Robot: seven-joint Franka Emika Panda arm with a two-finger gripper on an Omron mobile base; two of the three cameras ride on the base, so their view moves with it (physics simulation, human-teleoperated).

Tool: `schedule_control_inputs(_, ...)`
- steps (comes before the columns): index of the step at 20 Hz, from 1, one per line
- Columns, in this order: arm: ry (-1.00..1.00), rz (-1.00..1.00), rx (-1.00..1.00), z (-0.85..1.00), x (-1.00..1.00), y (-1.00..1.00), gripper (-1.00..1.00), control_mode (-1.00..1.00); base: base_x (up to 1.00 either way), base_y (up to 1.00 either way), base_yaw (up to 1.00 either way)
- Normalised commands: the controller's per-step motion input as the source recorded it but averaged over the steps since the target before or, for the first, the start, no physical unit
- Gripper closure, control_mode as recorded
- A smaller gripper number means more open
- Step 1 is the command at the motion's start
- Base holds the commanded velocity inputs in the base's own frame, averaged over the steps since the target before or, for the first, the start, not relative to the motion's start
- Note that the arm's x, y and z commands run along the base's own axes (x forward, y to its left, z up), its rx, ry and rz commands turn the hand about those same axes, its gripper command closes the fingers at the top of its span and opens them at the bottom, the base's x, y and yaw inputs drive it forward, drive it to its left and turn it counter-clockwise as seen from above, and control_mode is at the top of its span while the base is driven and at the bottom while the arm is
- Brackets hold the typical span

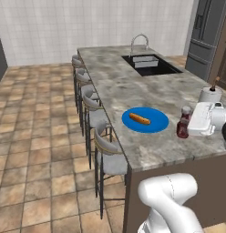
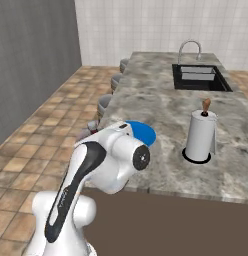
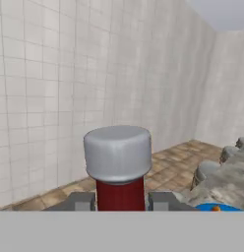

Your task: Move the hot dog bun to the plate on the dining table and place the condiment next to that plate. Then navigate to the fridge and take the sausage and place it on the plate as well.

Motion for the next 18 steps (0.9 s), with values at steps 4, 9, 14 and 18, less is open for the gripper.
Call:
schedule_control_inputs(4,0.00,0.41,0.04,-0.52,0.48,-0.32,1.00,-1.00,0.00,0.00,0.00)
schedule_control_inputs(9,0.02,0.37,0.09,-0.28,0.55,-0.32,1.00,-1.00,0.00,0.00,0.00)
schedule_control_inputs(14,0.01,0.27,0.09,-0.20,0.59,-0.28,1.00,-1.00,0.00,0.00,0.00)
schedule_control_inputs(18,0.00,0.08,-0.01,-0.29,0.20,-0.03,1.00,-1.00,0.00,0.00,0.00)
